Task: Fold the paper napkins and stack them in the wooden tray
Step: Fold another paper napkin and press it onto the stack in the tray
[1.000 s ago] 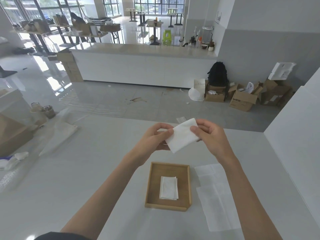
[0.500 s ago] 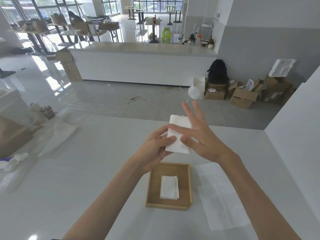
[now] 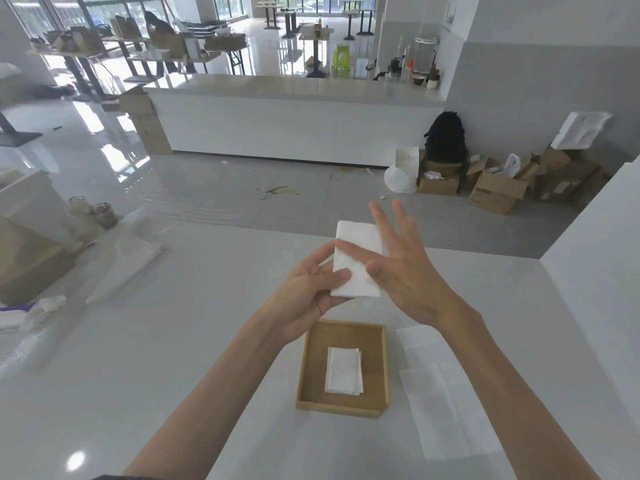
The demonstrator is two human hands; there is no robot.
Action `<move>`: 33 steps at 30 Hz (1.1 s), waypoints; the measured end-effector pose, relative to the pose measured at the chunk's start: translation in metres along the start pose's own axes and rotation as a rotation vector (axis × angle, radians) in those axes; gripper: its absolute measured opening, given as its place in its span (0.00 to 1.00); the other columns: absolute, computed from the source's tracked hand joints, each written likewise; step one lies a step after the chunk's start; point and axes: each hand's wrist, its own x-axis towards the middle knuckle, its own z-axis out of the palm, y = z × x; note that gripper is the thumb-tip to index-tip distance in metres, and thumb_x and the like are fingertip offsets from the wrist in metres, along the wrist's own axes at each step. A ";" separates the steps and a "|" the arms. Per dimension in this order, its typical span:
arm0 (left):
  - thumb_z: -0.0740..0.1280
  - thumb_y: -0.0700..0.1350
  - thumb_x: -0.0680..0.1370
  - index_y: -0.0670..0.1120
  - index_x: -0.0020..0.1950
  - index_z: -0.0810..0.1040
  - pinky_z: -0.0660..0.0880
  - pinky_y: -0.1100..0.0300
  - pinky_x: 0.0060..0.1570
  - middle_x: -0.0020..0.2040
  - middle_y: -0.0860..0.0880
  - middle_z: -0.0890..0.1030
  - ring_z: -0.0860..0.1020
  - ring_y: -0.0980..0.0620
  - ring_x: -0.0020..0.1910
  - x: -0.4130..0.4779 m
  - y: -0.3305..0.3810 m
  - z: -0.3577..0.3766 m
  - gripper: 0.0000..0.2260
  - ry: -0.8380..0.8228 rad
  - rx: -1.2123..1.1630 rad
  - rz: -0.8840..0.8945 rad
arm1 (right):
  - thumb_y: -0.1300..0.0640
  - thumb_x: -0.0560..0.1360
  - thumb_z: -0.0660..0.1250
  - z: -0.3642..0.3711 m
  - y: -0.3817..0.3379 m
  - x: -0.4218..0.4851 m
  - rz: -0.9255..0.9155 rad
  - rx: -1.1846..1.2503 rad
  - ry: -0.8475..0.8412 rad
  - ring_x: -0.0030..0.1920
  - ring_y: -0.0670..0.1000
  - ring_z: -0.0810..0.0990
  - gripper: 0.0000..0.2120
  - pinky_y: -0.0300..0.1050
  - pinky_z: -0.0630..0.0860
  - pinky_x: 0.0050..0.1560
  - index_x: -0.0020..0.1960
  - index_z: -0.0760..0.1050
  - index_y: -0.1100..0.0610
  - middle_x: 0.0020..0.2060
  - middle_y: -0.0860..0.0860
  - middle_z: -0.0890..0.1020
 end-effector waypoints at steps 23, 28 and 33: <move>0.64 0.44 0.83 0.45 0.48 0.81 0.76 0.58 0.38 0.38 0.53 0.83 0.80 0.56 0.37 0.022 -0.127 -0.070 0.08 0.643 0.675 -0.125 | 0.55 0.82 0.66 0.143 0.029 -0.049 0.866 0.680 0.310 0.40 0.44 0.80 0.07 0.32 0.74 0.37 0.51 0.81 0.57 0.42 0.52 0.84; 0.65 0.39 0.83 0.47 0.60 0.75 0.79 0.62 0.43 0.54 0.43 0.83 0.83 0.49 0.48 0.022 -0.187 -0.115 0.08 0.636 0.639 -0.257 | 0.60 0.82 0.67 0.204 0.072 -0.084 0.962 0.854 0.017 0.51 0.58 0.84 0.15 0.51 0.82 0.47 0.68 0.73 0.54 0.53 0.61 0.84; 0.65 0.32 0.80 0.52 0.75 0.62 0.79 0.63 0.44 0.55 0.41 0.79 0.82 0.49 0.47 0.022 -0.234 -0.155 0.28 0.492 0.734 -0.351 | 0.64 0.81 0.66 0.250 0.096 -0.108 1.031 0.762 -0.026 0.47 0.54 0.84 0.33 0.54 0.84 0.43 0.78 0.59 0.41 0.48 0.56 0.83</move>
